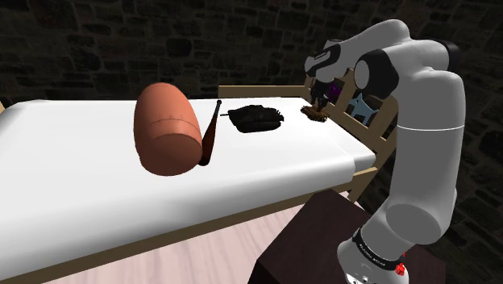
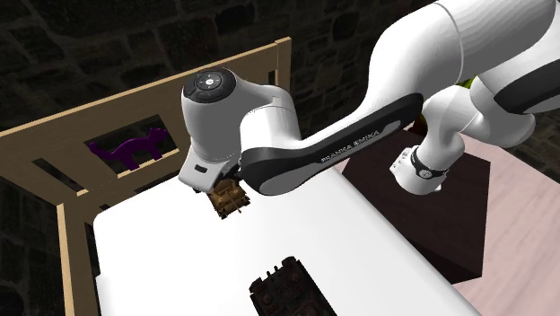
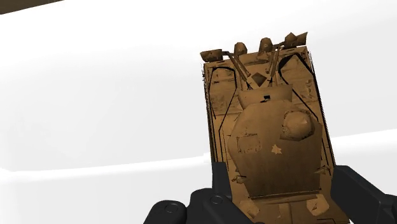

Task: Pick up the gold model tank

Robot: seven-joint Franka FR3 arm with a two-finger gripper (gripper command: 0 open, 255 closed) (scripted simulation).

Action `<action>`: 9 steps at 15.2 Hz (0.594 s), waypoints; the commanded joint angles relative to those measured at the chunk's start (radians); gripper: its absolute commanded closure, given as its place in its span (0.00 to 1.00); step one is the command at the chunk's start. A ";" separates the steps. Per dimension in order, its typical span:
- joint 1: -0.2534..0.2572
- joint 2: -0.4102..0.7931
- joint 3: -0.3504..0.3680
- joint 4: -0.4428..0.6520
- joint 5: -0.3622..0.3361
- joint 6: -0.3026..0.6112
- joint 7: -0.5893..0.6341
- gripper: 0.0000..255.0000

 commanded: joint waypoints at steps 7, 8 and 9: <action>0.007 -0.035 -0.017 0.063 -0.026 -0.090 0.009 1.00; 0.007 -0.038 -0.019 0.072 -0.029 -0.102 0.010 1.00; 0.007 -0.041 -0.021 0.081 -0.031 -0.114 0.011 1.00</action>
